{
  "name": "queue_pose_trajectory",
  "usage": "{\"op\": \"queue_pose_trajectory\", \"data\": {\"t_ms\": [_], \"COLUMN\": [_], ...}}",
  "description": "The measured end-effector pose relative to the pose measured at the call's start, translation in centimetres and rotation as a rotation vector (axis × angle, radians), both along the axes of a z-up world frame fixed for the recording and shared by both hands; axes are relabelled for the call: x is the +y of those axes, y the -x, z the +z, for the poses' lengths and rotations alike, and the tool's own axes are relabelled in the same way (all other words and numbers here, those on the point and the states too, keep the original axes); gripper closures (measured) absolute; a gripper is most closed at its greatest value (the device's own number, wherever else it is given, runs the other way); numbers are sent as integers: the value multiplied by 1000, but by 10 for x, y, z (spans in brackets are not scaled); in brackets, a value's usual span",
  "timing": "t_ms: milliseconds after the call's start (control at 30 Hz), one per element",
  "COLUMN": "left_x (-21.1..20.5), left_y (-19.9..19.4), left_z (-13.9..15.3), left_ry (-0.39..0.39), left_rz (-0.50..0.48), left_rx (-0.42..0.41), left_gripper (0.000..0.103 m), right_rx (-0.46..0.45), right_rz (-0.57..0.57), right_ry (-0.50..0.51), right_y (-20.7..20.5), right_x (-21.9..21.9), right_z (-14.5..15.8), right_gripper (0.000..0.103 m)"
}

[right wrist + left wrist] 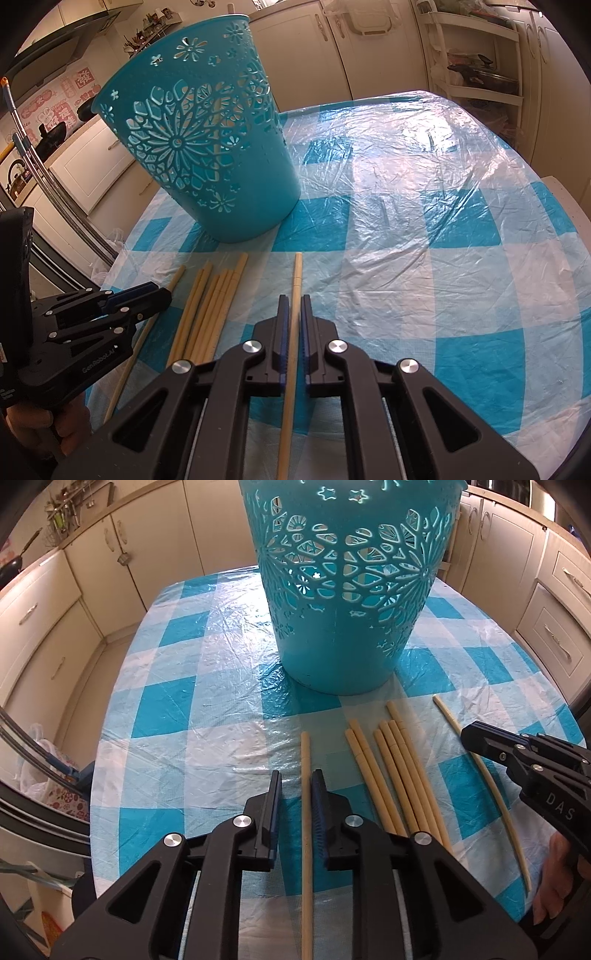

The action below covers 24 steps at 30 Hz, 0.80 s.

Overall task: Organize utensils
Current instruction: 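Carry the chopstick with the left gripper over the basket and open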

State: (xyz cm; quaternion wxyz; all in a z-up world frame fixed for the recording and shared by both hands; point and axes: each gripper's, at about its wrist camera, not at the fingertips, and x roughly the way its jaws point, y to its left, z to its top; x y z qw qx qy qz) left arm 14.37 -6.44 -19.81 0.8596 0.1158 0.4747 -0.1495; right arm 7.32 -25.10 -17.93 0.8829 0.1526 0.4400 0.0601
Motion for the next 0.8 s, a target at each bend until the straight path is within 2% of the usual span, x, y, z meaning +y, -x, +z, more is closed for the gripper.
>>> {"op": "queue_pose_trajectory", "data": {"t_ms": [100, 200, 533, 700, 800], "left_x": [-1, -3, 5, 17, 31], "left_y": [1, 2, 7, 5, 4], "left_z": [0, 0, 4, 12, 24], "left_ry": [-14, -4, 30, 100, 176], "left_rz": [-12, -25, -18, 6, 25], "left_rx": [-9, -2, 9, 32, 41], "left_gripper": [88, 97, 98, 98, 98], "right_rx": [-2, -4, -4, -4, -5], "right_rz": [5, 8, 7, 7, 10], "right_ry": [-1, 0, 0, -1, -1], "right_y": [0, 0, 0, 0, 0], "right_x": [0, 2, 3, 3, 5], "right_z": [0, 0, 0, 0, 0], "right_gripper": [93, 92, 91, 91, 90]}}
